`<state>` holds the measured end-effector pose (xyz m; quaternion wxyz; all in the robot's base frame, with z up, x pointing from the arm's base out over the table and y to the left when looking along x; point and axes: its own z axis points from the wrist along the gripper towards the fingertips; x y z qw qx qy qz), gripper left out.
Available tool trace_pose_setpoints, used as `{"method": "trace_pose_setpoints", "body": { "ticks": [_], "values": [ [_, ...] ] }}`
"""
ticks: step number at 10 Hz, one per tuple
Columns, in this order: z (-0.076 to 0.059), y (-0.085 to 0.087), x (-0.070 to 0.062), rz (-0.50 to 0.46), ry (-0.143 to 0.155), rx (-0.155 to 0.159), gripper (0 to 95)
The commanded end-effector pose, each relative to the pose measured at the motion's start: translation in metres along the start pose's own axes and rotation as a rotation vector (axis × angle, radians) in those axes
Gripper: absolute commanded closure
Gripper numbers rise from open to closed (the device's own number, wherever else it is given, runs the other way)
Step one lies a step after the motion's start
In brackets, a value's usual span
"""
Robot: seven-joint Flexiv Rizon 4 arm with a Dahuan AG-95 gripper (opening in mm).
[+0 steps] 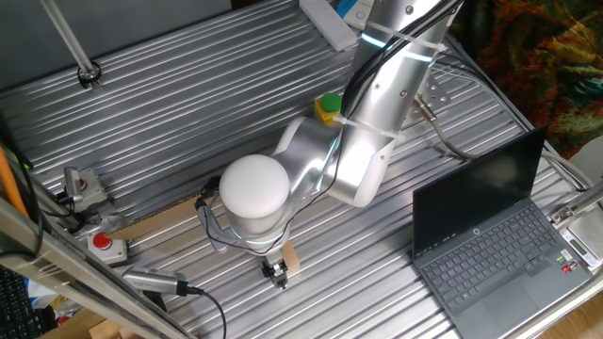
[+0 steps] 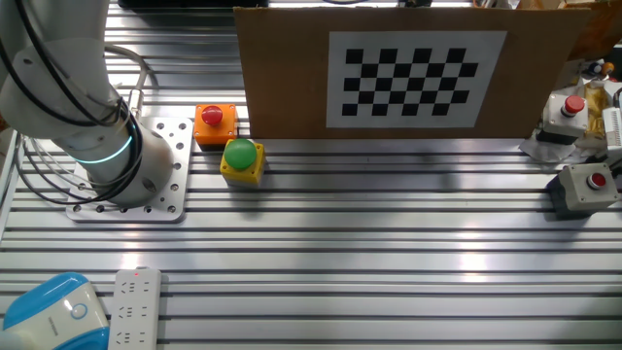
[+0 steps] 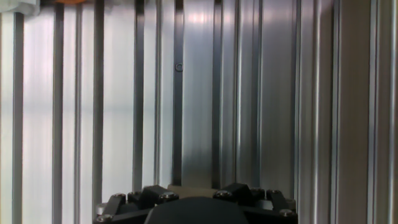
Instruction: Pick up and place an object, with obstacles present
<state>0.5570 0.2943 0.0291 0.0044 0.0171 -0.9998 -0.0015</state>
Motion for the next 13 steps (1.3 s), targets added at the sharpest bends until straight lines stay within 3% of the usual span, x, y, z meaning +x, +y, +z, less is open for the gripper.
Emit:
{"method": "trace_pose_setpoints", "body": {
  "ticks": [1, 11, 12, 13],
  "values": [
    [0.0, 0.0, 0.0, 0.0, 0.001, 0.0, 19.0],
    [0.0, 0.0, 0.0, 0.0, 0.001, 0.0, 19.0],
    [-0.094, -0.006, -0.006, 0.133, 0.036, 0.026, 19.0],
    [-0.093, -0.007, -0.006, 0.133, 0.041, 0.027, 95.0]
  ]
}}
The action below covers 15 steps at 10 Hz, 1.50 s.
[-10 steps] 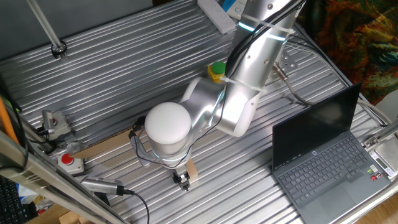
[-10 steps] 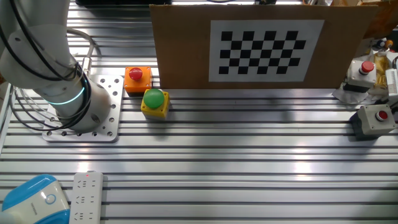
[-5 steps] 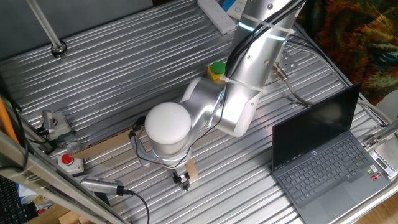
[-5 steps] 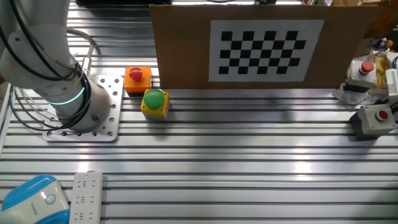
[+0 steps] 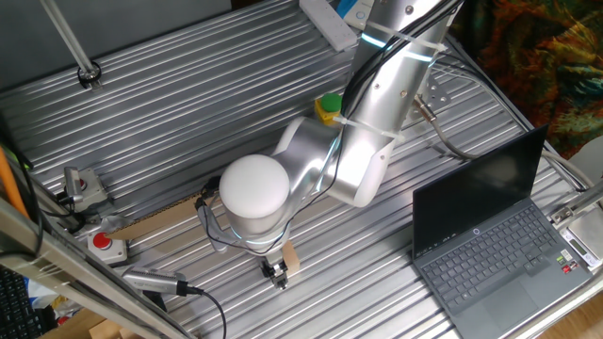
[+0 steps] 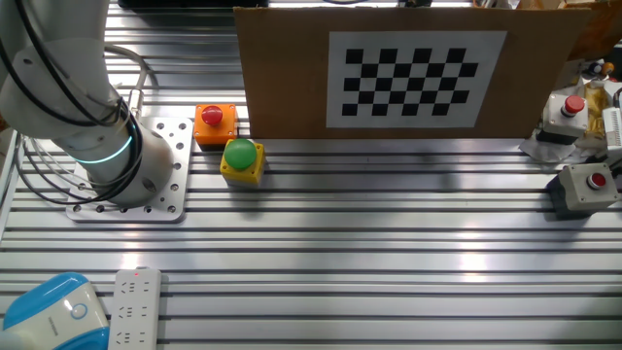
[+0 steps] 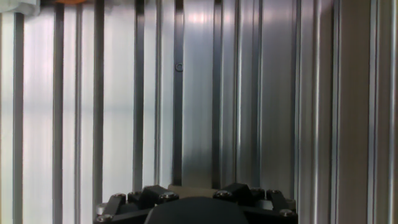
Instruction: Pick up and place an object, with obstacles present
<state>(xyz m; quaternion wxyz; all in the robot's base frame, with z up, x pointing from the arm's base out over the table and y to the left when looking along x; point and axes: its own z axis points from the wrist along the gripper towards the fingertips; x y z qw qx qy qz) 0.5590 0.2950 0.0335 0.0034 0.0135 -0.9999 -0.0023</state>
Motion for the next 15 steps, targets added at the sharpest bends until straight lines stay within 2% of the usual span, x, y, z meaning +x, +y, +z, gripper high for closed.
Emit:
{"method": "trace_pose_setpoints", "body": {
  "ticks": [1, 4, 7, 9, 11, 15],
  "values": [
    [-0.086, -0.007, -0.004, 0.122, 0.04, 0.028, 95.0],
    [-0.09, -0.007, -0.001, 0.123, 0.042, 0.029, 95.0],
    [-0.1, -0.006, 0.003, 0.119, 0.043, 0.031, 95.0],
    [-0.113, -0.004, 0.004, 0.125, 0.043, 0.021, 95.0],
    [-0.119, -0.003, 0.003, 0.126, 0.043, 0.023, 95.0],
    [-0.141, 0.001, 0.004, 0.134, 0.054, 0.016, 95.0]
  ]
}}
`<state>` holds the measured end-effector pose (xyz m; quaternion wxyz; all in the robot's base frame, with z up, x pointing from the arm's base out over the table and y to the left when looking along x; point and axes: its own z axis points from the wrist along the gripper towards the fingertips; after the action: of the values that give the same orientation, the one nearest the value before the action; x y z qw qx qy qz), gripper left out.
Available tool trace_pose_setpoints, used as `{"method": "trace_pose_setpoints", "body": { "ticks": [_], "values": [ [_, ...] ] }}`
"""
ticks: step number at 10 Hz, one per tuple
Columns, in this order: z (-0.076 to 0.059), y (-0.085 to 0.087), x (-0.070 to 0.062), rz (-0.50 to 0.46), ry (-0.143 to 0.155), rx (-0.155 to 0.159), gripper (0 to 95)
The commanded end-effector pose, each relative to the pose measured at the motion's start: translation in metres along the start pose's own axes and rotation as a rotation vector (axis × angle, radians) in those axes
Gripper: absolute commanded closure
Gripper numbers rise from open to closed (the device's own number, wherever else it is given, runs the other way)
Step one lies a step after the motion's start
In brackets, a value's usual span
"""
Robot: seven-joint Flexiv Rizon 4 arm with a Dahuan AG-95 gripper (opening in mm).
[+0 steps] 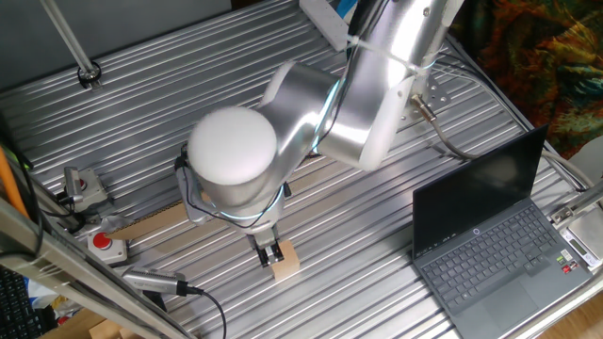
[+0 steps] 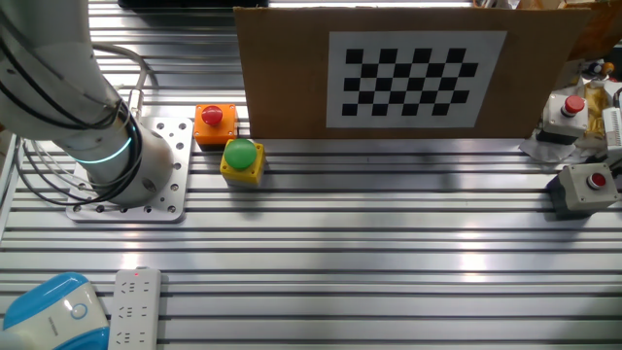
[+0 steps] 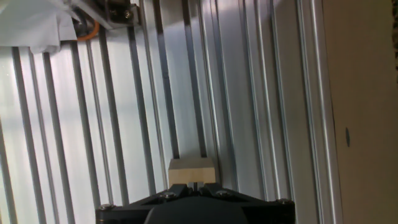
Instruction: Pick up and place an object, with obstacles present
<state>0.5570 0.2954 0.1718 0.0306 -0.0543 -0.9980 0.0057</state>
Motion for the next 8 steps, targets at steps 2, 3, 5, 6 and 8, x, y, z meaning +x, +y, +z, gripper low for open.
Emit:
{"method": "trace_pose_setpoints", "body": {
  "ticks": [2, 3, 5, 6, 8],
  "values": [
    [-0.016, 0.001, 0.004, 0.003, 0.009, -0.001, 95.0],
    [-0.019, 0.001, 0.005, 0.004, 0.01, -0.003, 95.0],
    [-0.027, -0.004, 0.007, -0.002, 0.009, -0.016, 95.0],
    [-0.03, -0.009, 0.009, -0.01, 0.012, -0.013, 95.0],
    [-0.039, -0.018, 0.013, -0.021, 0.018, -0.019, 95.0]
  ]
}}
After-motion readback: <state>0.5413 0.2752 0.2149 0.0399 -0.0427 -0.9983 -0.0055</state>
